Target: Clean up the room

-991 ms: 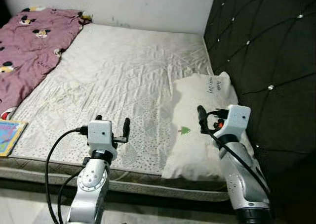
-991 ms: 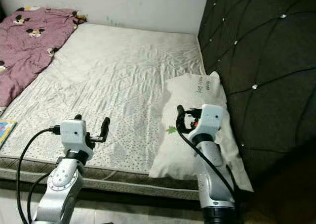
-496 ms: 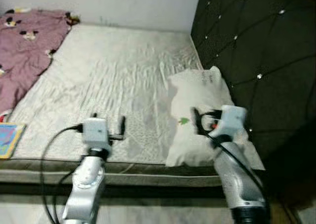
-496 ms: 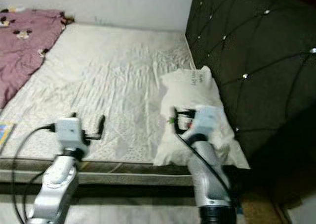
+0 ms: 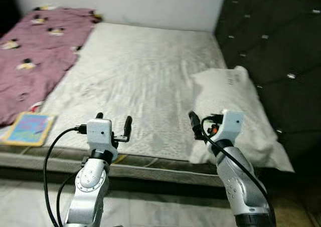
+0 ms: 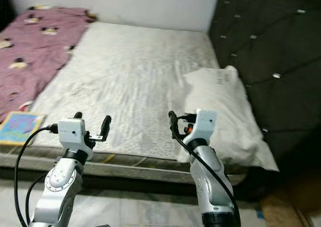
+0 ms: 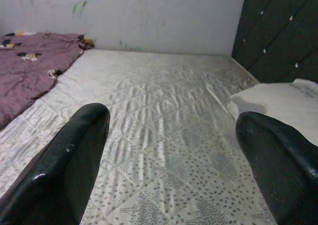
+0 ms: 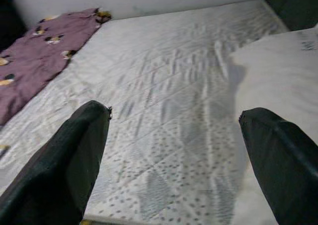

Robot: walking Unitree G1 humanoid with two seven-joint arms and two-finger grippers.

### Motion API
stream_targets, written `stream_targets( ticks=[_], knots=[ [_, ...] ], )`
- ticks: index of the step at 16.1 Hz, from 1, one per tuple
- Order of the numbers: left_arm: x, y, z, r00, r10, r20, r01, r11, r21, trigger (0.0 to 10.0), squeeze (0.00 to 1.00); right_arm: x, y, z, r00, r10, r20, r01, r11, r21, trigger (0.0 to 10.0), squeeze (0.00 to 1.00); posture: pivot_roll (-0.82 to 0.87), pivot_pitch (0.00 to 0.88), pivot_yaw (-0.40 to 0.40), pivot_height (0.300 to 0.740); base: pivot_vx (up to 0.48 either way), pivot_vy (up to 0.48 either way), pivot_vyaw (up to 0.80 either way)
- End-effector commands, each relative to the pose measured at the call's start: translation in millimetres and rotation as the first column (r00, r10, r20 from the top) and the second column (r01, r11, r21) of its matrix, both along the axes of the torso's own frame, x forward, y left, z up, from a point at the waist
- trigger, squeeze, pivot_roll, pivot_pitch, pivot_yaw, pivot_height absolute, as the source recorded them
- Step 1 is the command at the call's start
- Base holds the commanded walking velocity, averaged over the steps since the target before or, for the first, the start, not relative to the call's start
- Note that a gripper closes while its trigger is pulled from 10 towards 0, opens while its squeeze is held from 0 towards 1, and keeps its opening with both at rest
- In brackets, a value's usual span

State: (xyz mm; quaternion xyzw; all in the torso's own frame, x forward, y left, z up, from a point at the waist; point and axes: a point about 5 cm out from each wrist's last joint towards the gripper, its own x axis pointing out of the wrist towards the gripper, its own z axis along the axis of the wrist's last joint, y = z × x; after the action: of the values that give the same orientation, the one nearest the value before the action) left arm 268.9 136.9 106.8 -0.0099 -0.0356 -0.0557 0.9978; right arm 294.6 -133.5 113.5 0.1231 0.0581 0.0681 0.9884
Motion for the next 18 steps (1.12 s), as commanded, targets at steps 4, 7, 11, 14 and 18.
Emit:
stream_targets(
  ticks=[4,7,11,14,18],
  knots=[
    [0.5,-2.7,4.2,0.999,-0.030,0.017,0.030,1.000,-0.005,10.0,0.00,0.0,-4.8,4.4,1.000,-0.010,0.012,0.010,1.000,-0.001,10.0,0.00,-0.04,0.090,-0.033,0.740,0.284,0.000,0.00],
    [-0.2,-2.9,2.9,0.999,-0.035,0.009,0.035,0.999,-0.002,10.0,0.00,3.5,-5.5,4.3,1.000,-0.007,0.012,0.007,1.000,-0.028,10.0,0.00,-0.04,0.092,-0.036,0.740,0.310,0.000,0.00],
    [-0.4,-2.0,2.8,0.999,-0.035,0.005,0.035,0.999,-0.002,10.0,0.00,4.6,-5.7,3.0,1.000,0.001,0.020,0.001,0.996,-0.091,10.0,0.00,-0.03,0.097,-0.033,0.740,0.321,0.000,0.00],
    [-0.3,-2.7,2.2,0.999,-0.040,-0.001,0.040,0.999,-0.003,10.0,0.00,3.5,-5.9,1.5,1.000,0.003,0.017,-0.001,0.995,-0.095,10.0,0.00,-0.03,0.100,-0.031,0.740,0.296,0.000,0.00],
    [-0.3,-3.7,2.2,0.999,-0.047,-0.005,0.047,0.999,-0.007,10.0,0.00,4.4,-6.8,0.6,1.000,0.000,0.016,0.002,0.995,-0.102,10.0,0.00,-0.03,0.104,-0.031,0.740,0.293,0.000,0.00]
  ],
)
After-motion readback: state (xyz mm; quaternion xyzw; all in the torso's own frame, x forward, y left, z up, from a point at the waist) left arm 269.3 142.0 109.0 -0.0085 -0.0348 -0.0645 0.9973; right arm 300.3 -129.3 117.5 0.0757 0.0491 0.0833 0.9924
